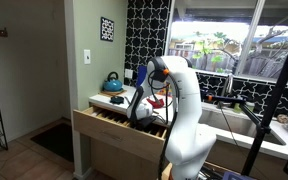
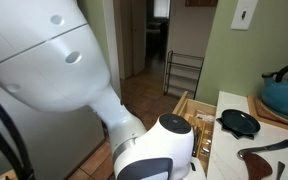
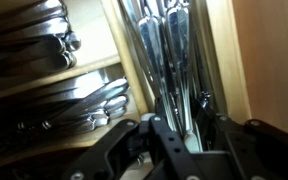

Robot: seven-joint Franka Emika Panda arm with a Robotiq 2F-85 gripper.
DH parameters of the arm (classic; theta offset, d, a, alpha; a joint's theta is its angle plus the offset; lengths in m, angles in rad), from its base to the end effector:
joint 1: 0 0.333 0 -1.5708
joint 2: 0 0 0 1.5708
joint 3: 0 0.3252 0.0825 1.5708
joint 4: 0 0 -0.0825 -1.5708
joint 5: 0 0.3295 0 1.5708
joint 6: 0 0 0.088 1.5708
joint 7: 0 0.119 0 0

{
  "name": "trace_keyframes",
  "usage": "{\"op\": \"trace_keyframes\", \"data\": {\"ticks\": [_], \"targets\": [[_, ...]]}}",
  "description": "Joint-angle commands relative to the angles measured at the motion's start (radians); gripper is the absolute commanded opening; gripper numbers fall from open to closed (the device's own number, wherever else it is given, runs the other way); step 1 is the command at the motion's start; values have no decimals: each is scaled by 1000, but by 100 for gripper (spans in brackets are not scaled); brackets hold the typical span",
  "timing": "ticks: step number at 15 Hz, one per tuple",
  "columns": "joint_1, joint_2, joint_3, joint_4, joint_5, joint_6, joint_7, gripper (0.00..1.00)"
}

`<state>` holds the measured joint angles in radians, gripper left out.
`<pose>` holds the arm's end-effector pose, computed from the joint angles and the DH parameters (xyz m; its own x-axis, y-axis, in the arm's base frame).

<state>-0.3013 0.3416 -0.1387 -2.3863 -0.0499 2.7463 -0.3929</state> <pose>0.4392 -0.2060 0.2274 0.9999 0.0069 -0.0080 0.0074 -0.9976 0.0686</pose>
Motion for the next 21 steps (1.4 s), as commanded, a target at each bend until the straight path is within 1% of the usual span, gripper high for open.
{"op": "trace_keyframes", "data": {"ticks": [1,3,5,7,8,9,10,11,12,14,16,21], "targets": [[-30,39,34,12,42,-6,-20,38],[-36,41,40,13,52,-7,-23,35],[-38,40,42,14,57,-9,-23,30],[-39,41,44,15,56,-9,-24,15],[-39,43,47,16,57,-9,-25,4],[-38,44,47,17,55,-10,-27,1],[-38,44,46,17,51,-11,-36,6],[-38,47,48,17,51,-11,-40,4],[-37,50,51,17,51,-13,-40,5],[-40,50,51,19,50,-13,-47,3],[-43,43,51,18,53,-15,-51,3],[-36,-57,36,-12,30,0,-54,3]]}}
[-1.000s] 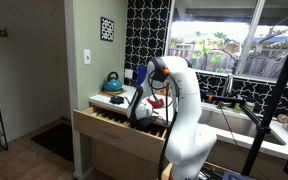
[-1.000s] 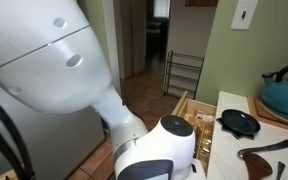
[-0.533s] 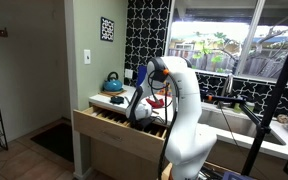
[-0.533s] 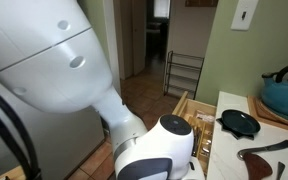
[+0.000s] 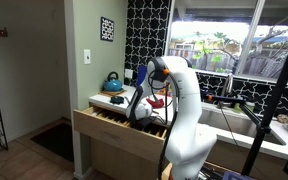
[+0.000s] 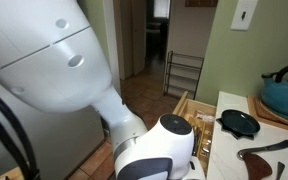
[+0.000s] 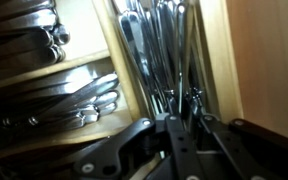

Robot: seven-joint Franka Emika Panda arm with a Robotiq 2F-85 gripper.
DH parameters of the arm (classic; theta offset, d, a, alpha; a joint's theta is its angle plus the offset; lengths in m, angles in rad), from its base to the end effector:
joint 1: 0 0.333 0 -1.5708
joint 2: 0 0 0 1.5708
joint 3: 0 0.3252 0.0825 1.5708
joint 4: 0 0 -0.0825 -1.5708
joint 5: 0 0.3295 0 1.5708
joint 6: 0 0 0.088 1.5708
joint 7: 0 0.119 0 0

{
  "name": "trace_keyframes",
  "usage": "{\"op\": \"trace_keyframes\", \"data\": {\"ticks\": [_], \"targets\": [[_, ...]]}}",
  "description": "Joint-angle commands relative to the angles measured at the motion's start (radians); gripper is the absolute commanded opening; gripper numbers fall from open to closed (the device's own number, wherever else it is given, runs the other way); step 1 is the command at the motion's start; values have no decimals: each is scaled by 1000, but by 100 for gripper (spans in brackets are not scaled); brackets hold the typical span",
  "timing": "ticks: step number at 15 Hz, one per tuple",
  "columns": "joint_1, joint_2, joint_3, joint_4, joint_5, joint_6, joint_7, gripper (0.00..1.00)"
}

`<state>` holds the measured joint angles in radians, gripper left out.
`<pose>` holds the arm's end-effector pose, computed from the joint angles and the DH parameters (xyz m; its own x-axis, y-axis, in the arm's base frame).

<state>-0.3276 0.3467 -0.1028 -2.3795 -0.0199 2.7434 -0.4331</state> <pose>0.4423 -0.2032 0.2260 0.9996 0.0273 -0.0015 0.0274 -0.9985 0.0466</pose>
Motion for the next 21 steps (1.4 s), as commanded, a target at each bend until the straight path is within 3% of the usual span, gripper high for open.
{"op": "trace_keyframes", "data": {"ticks": [1,9,21], "targets": [[-6,-87,-3,-29,-7,7,-18,3],[23,-233,-12,-52,4,-3,-60,3],[51,-328,-41,-49,24,-75,-49,3]]}}
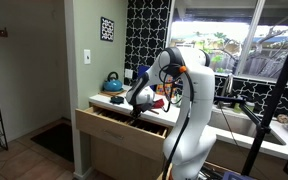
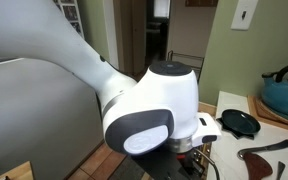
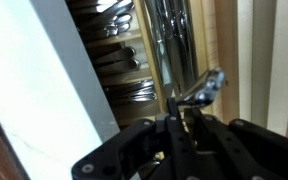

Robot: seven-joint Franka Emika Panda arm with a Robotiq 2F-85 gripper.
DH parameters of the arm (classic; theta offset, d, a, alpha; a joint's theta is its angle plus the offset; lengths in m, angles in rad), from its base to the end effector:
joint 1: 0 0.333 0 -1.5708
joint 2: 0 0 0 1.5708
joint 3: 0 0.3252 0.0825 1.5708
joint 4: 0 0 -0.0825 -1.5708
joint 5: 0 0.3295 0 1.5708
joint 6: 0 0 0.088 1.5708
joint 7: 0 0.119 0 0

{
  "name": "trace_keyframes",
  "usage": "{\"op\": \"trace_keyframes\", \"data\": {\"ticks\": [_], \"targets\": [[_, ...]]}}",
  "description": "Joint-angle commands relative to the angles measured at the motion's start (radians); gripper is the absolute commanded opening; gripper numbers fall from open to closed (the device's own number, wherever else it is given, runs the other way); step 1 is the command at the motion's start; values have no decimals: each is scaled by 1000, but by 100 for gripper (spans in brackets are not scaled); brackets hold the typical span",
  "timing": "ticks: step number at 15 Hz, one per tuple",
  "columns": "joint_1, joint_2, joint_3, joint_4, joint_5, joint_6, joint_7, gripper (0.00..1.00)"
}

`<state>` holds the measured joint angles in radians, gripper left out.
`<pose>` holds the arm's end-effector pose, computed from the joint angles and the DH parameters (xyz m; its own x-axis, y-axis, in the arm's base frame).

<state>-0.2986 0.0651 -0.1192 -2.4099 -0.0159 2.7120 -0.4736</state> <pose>0.4441 -0.1963 0.3494 0.9762 0.0816 0.2012 0.0575 -0.9908 0.1228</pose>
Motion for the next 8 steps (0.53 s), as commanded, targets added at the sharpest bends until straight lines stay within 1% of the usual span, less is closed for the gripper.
{"op": "trace_keyframes", "data": {"ticks": [1,4,6,8], "targets": [[25,-56,-27,-19,18,-52,-7,3],[36,-90,-34,-21,22,-77,-13,3],[47,-118,-36,-22,60,-105,-48,3],[58,-147,-45,-23,71,-133,-54,3]]}}
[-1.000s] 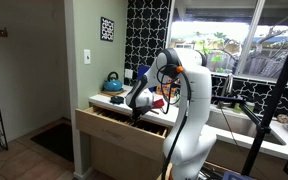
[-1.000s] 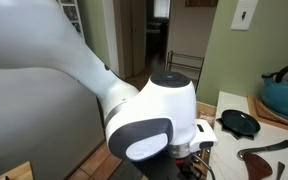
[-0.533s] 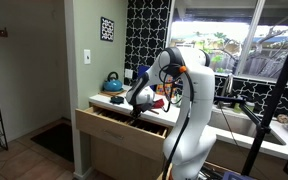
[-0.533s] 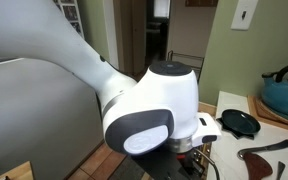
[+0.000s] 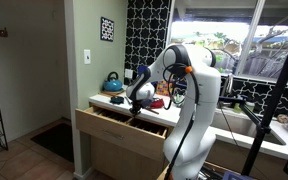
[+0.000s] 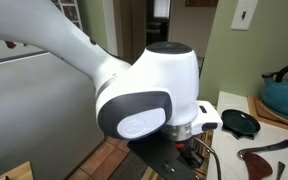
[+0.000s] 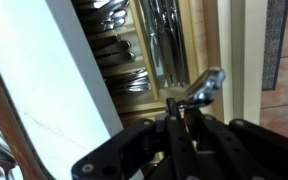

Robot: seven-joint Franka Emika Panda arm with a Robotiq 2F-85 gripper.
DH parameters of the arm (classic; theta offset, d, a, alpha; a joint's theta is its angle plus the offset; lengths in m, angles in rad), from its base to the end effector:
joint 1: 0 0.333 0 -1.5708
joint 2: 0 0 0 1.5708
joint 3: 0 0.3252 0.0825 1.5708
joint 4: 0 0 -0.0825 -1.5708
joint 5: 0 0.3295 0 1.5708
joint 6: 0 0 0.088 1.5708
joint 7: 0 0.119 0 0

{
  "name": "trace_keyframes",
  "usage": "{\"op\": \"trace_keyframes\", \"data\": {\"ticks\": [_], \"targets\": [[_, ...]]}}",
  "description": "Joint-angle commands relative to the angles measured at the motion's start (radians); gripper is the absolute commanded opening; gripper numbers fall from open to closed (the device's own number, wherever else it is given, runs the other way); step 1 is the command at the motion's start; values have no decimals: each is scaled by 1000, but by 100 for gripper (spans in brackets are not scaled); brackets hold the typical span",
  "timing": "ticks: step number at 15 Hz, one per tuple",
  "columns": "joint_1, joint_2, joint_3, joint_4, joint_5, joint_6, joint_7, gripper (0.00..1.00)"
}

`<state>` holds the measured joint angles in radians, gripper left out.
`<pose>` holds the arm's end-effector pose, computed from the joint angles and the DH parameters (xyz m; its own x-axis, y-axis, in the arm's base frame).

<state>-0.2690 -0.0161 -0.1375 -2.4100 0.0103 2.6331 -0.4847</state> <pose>0.4366 -0.1883 0.3791 0.9737 0.0789 0.2138 0.0581 -0.9931 0.1021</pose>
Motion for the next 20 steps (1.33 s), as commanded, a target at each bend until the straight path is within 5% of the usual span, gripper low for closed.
{"op": "trace_keyframes", "data": {"ticks": [1,14,20], "targets": [[34,-81,-32,-22,49,-66,-49,3],[102,-247,-127,-18,56,-5,-73,3],[-34,-176,-99,2,-221,136,213,3]]}}
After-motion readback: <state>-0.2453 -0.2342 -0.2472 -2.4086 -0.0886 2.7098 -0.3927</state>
